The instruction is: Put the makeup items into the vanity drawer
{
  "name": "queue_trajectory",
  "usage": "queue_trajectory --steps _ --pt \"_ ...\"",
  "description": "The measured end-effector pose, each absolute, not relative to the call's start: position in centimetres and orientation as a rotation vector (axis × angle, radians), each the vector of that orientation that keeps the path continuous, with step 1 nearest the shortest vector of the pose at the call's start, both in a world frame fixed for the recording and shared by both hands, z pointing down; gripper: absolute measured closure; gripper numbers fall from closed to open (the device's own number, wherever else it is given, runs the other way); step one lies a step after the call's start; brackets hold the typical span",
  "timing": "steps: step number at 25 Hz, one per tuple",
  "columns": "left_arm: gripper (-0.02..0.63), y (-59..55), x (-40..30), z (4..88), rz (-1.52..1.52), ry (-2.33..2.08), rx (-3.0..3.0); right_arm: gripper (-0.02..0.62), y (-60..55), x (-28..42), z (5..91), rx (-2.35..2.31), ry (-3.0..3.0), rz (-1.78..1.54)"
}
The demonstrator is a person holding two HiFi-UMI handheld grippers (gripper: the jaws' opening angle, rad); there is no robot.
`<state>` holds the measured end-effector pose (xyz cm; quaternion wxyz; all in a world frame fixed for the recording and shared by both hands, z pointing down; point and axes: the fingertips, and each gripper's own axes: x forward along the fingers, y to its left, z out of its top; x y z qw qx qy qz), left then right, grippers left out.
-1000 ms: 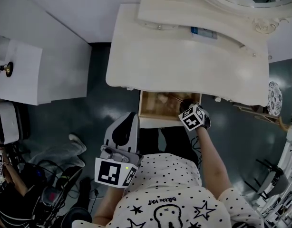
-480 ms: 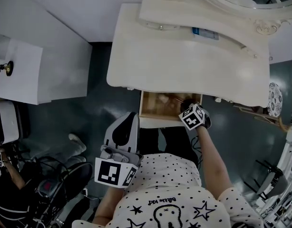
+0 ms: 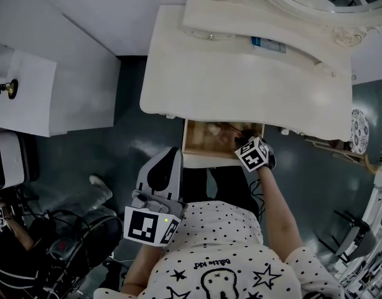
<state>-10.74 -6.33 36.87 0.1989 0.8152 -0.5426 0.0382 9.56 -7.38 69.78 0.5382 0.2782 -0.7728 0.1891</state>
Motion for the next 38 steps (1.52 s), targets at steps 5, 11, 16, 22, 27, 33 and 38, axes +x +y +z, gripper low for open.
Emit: queue_trajectory --steps 5,11,16,22,27,33,38 --pt "0.611 -6.2 -10.6 36.6 0.104 -1.510 2.290 0.476 -7.8 9.7 68.7 0.717 -1.866 0.451" --pt "0.610 -6.0 -10.4 36.4 0.097 -1.499 2.310 0.577 -8.8 9.5 66.4 0.837 -1.917 0.427" --pt "0.611 -5.8 -10.2 36.1 0.096 -1.497 2.327 0.588 -9.2 9.4 64.2 0.940 -1.971 0.445" --pt "0.609 -5.6 -10.3 35.6 0.089 -1.502 2.347 0.588 -9.6 9.5 58.0 1.112 -2.082 0.452" --pt "0.611 -5.3 -9.8 35.0 0.074 -1.495 2.374 0.588 -10.2 9.1 50.6 1.293 -2.220 0.440" --pt "0.611 -4.9 -9.2 34.1 0.060 -1.485 2.409 0.588 -9.1 9.1 41.6 1.429 -2.377 0.346" --pt "0.611 -4.6 -8.9 33.6 0.052 -1.477 2.435 0.588 -6.7 9.2 36.6 1.504 -2.462 0.299"
